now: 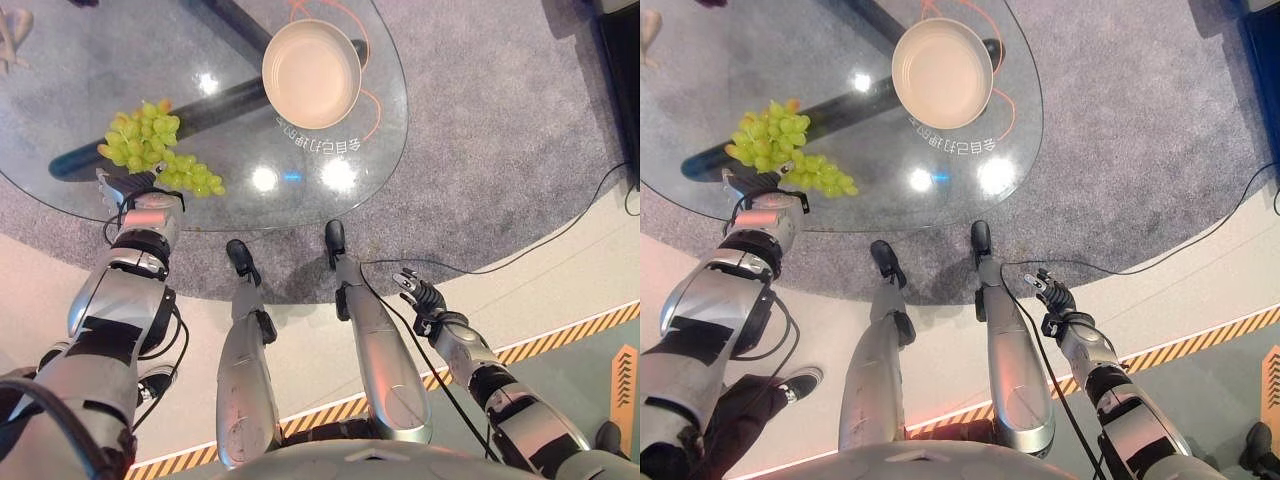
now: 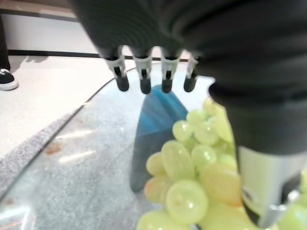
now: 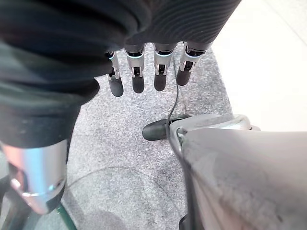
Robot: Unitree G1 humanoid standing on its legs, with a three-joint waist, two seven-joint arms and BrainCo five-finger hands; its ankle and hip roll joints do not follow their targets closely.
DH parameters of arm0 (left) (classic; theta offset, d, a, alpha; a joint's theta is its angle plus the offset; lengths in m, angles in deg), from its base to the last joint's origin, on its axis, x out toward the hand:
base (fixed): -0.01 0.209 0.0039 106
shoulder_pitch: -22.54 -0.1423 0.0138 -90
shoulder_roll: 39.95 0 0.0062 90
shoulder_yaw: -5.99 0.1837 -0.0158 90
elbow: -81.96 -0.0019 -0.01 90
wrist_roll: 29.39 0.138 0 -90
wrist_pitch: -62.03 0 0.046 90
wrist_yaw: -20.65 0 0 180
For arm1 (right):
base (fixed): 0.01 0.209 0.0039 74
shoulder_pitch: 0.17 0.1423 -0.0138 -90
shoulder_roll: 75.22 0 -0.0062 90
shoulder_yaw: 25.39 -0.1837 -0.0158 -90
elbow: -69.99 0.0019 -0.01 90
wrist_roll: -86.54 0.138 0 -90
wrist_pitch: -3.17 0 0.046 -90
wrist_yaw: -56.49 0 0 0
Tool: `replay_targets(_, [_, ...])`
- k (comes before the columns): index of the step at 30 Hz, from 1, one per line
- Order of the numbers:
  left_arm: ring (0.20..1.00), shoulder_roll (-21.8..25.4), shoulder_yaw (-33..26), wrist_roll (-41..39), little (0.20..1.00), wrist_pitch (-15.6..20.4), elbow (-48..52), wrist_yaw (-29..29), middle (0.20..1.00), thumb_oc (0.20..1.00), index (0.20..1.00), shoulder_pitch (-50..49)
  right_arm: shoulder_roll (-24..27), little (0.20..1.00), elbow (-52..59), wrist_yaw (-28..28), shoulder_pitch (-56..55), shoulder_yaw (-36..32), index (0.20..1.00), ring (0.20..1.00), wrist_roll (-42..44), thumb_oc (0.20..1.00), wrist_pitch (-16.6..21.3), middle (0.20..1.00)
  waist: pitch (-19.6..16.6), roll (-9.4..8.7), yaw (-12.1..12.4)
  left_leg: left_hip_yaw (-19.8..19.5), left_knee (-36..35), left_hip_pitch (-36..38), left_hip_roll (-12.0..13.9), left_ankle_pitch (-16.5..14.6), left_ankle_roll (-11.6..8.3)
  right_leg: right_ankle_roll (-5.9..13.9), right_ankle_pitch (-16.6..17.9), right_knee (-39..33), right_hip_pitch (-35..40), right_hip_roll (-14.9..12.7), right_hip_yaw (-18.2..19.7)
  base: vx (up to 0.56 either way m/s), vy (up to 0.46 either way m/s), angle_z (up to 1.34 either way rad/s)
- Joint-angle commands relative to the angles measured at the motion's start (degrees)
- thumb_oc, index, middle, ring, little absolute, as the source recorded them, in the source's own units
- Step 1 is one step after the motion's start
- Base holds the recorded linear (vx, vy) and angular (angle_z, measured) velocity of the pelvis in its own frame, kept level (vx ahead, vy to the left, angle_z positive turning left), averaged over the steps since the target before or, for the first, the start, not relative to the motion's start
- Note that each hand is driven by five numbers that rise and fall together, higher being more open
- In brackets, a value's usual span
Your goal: Pick up fruits into the plate
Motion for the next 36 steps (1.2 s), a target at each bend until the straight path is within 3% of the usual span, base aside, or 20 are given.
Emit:
replay_targets(1, [1.000, 3.0, -1.1, -0.2, 1.000, 0.2, -2.1, -3.1, 1.000, 1.000, 1.000, 2.6, -2.5, 1.000, 3.7, -0.6, -2.9, 1.0, 1.000, 1.000, 1.8, 1.000, 1.5, 1.000, 0.2, -4.96, -0.7, -2.0, 7.4, -1.3, -3.4, -7.9, 0.59, -1.60, -2.2, 2.4, -0.5, 3.9, -0.5, 0.00, 0.000, 0.00])
replay_targets(15, [1.000, 0.3, -0.7, -5.8, 1.000, 6.0, 2.2, -1.7, 1.000, 1.000, 1.000, 5.0, -2.9, 1.000, 6.9, -1.3, -3.4, 1.8, 1.000, 1.000, 2.3, 1.000, 1.5, 1.000, 0.2, -5.58, -1.6, -2.0, 7.7, -4.6, -3.6, -7.8, 0.50, -1.62, -1.6, 2.7, -4.0, 4.3, -0.3, 0.00, -0.002, 0.00])
replay_targets(23, [1.000, 0.0, -0.6, -9.0, 1.000, 5.1, 1.9, -0.8, 1.000, 1.000, 1.000, 6.3, -2.7, 1.000, 8.1, -1.7, -3.9, 1.4, 1.000, 1.000, 2.0, 1.000, 1.7, 1.000, 0.2, -5.41, -2.4, -1.5, 8.1, -6.1, -3.5, -7.8, 0.20, -1.57, -1.5, 2.8, -5.7, 4.2, 0.0, 0.00, 0.001, 0.00])
replay_targets(24, [0.771, 0.0, -0.6, -9.1, 0.771, 5.0, 1.8, -0.7, 0.771, 0.771, 0.771, 6.3, -2.7, 1.000, 8.2, -1.7, -3.9, 1.4, 1.000, 1.000, 2.0, 1.000, 1.7, 1.000, 0.2, -5.40, -2.4, -1.5, 8.1, -6.2, -3.5, -7.8, 0.19, -1.58, -1.5, 2.8, -5.7, 4.2, 0.0, 0.01, 0.006, -0.06])
replay_targets(25, [0.200, 0.0, -0.5, -9.9, 0.200, 5.0, 1.4, -0.8, 0.200, 0.200, 0.200, 6.4, -2.6, 1.000, 8.4, -1.9, -4.0, 1.4, 1.000, 1.000, 2.1, 1.000, 1.8, 1.000, 0.2, -5.38, -2.5, -1.5, 8.1, -6.3, -3.5, -7.8, 0.14, -1.61, -1.5, 2.9, -6.0, 4.3, 0.0, 0.01, 0.004, -0.06])
replay_targets(36, [0.200, 0.5, -0.4, -8.4, 0.200, 3.8, -0.1, -1.9, 0.200, 0.200, 0.200, 6.2, -2.0, 1.000, 9.4, -1.5, -4.7, 1.4, 1.000, 1.000, 2.7, 1.000, 2.4, 1.000, 0.2, -5.36, -2.8, -1.1, 8.0, -6.9, -3.4, -7.5, 0.01, -1.68, -1.3, 2.7, -6.5, 4.2, 0.2, 0.00, 0.001, 0.00])
